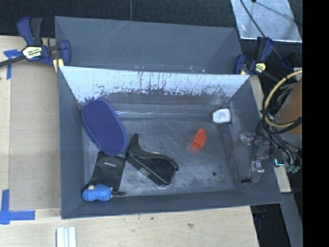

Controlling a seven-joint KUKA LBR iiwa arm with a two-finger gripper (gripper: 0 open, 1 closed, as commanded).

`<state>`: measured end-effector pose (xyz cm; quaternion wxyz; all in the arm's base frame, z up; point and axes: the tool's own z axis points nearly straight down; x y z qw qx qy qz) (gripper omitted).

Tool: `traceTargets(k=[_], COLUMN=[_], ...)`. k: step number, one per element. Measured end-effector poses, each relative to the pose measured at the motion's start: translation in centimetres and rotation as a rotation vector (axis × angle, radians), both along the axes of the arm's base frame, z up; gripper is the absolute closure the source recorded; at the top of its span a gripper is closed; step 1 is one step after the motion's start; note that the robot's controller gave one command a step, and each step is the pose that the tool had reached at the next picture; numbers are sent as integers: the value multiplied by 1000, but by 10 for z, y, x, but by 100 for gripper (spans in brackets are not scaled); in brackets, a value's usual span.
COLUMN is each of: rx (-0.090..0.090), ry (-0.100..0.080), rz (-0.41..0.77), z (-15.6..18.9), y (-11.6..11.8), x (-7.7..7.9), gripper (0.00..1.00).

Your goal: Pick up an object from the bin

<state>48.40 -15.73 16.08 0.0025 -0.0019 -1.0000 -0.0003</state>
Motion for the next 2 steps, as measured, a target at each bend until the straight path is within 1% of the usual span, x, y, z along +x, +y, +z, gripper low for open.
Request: traceTargets(k=[1,2], rx=[4,-1], ry=[-4,-6], rz=[-18,-24], z=[-66,-63], y=[92,85], x=[50,50], gripper=[0,100])
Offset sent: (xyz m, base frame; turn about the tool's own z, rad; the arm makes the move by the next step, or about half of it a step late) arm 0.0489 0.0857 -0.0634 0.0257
